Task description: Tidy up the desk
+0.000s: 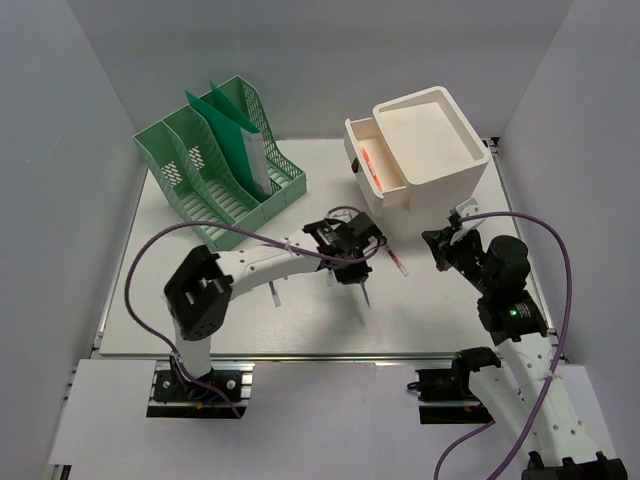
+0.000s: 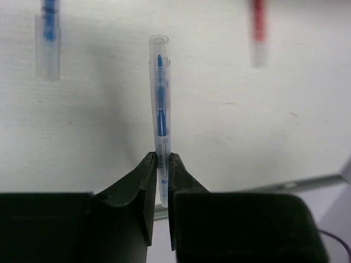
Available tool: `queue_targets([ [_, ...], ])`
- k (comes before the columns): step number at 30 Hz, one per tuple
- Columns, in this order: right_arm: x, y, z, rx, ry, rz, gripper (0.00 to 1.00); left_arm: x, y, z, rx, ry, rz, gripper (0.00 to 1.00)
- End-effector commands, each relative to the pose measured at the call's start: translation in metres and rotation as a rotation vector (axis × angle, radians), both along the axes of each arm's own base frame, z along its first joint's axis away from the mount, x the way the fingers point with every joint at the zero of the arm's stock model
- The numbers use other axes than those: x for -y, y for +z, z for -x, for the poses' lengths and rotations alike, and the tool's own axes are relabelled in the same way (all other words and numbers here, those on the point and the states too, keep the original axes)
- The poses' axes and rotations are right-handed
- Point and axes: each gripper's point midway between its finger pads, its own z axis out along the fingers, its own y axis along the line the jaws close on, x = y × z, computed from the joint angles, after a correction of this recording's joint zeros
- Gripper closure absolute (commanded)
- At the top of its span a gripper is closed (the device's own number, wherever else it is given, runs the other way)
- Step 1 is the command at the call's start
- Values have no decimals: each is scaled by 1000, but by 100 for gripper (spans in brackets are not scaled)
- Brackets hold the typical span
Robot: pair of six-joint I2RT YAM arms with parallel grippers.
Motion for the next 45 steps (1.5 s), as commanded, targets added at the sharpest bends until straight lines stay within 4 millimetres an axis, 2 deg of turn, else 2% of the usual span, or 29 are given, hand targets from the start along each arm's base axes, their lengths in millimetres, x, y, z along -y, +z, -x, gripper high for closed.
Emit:
queue_targets([
  [1,6,10,-8,55,-36,-1,100,3,71,-21,209,-66,106,100],
  [2,7,10,-9,54,-41,1,100,6,80,-23,234,-84,125,100],
  [3,9,10,-10,57,-51,3,100,5,100,-29,273,-98,150,100],
  [5,11,8,-12,51,-63,7,100,7,125,-36,345,-118,176,100],
  [6,12,7,-12,51,-65,9,100,8,149,-43,413,-131,189,100],
  [9,13,3,-15,40,-70,14,100,9,184,-55,514,-143,204,100],
  [10,13,2,-15,38,-72,16,100,10,207,-62,569,-124,223,100],
  [12,15,-1,-17,28,-77,19,100,11,231,-76,646,-118,238,100],
  [13,15,-3,-18,24,-79,21,100,14,253,-89,704,-90,268,100],
  [14,15,-3,-18,25,-76,22,100,12,262,-100,732,-71,266,100],
  [15,16,-5,-19,21,-78,23,100,17,256,-112,736,-64,248,100],
  [16,16,-6,-19,20,-78,25,100,20,280,-122,778,-49,278,100],
  [17,16,-6,-19,23,-77,30,100,15,283,-137,790,-21,266,100],
  [19,19,-8,-20,22,-85,32,100,18,290,-155,803,-11,275,100],
  [20,19,-8,-20,24,-86,33,100,21,290,-174,808,7,283,100],
  [22,20,-8,-20,24,-86,32,100,27,279,-194,799,9,288,100],
  [23,19,-8,-20,23,-82,32,100,28,284,-201,810,15,305,100],
  [25,19,-8,-20,24,-80,30,100,23,280,-218,822,40,308,100],
  [26,17,-8,-19,23,-70,28,100,26,271,-222,817,38,300,100],
  [27,17,-8,-18,22,-69,25,100,20,271,-235,830,56,303,100],
  [33,17,-10,-19,13,-67,23,100,24,256,-262,835,29,343,100],
  [35,17,-11,-19,12,-66,25,100,28,252,-262,826,15,350,100],
  [36,17,-11,-19,9,-66,25,100,24,249,-266,820,19,344,94],
  [37,17,-11,-19,11,-63,25,100,25,247,-265,813,11,346,81],
  [41,17,-15,-20,3,-58,34,100,22,237,-268,784,-8,347,52],
  [43,15,-17,-19,1,-46,39,100,27,238,-265,776,-34,370,47],
  [44,15,-18,-19,-1,-42,43,100,24,241,-268,782,-33,378,40],
  [45,15,-19,-19,-2,-39,46,100,27,245,-267,790,-44,393,39],
])
